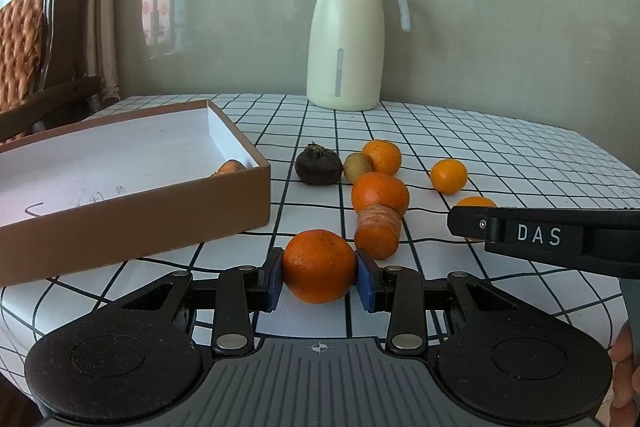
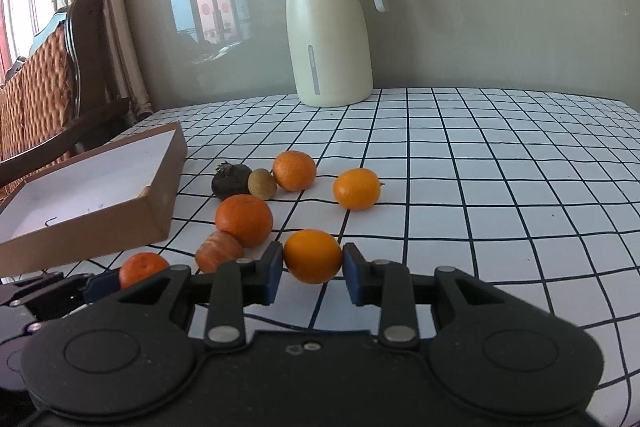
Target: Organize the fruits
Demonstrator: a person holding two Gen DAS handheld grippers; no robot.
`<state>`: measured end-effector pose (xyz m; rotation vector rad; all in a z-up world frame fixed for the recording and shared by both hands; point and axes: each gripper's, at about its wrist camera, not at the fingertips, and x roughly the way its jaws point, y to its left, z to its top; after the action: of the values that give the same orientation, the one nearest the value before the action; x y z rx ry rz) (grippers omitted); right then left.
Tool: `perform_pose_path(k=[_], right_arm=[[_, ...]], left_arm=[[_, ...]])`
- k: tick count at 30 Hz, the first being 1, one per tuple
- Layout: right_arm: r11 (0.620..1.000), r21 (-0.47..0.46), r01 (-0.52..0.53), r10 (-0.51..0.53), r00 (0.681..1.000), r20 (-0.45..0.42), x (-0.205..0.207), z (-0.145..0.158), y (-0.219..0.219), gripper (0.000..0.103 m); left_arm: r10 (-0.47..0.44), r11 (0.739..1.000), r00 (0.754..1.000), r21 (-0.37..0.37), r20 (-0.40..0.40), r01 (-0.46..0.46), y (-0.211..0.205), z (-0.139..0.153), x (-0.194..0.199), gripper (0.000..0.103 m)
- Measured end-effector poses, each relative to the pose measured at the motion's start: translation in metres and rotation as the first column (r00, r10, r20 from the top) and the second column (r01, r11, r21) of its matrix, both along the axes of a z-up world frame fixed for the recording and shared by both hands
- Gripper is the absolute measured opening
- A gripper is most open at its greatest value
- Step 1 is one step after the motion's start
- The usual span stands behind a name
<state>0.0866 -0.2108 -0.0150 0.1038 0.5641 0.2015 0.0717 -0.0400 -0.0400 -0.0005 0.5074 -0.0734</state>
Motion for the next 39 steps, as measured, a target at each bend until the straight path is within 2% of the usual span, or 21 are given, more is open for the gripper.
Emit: perform_pose_path(k=[10,22,39], right_arm=[[1.0,-0.001,-0.017,0.017,1.0,0.005,-0.011,0.005,0.0,0.024],[0.998,-0.002,-0.065,0.065,0.996,0.066,-0.03,0.021,0.012,0.024],[0.981,0.025,-0.191,0.183,0.967,0.178,-0.024,0.04,0.066,0.024]], left_arm=[[-0.01,1.0,1.0,-0.002,0.01,0.01,0.001,0.005,-0.004,0.037],[0.009,1.0,0.998,-0.008,0.064,-0.008,0.019,0.021,-0.019,0.037],[0.142,0.99,0.978,-0.049,0.155,-0.136,0.085,0.043,-0.039,0.037]])
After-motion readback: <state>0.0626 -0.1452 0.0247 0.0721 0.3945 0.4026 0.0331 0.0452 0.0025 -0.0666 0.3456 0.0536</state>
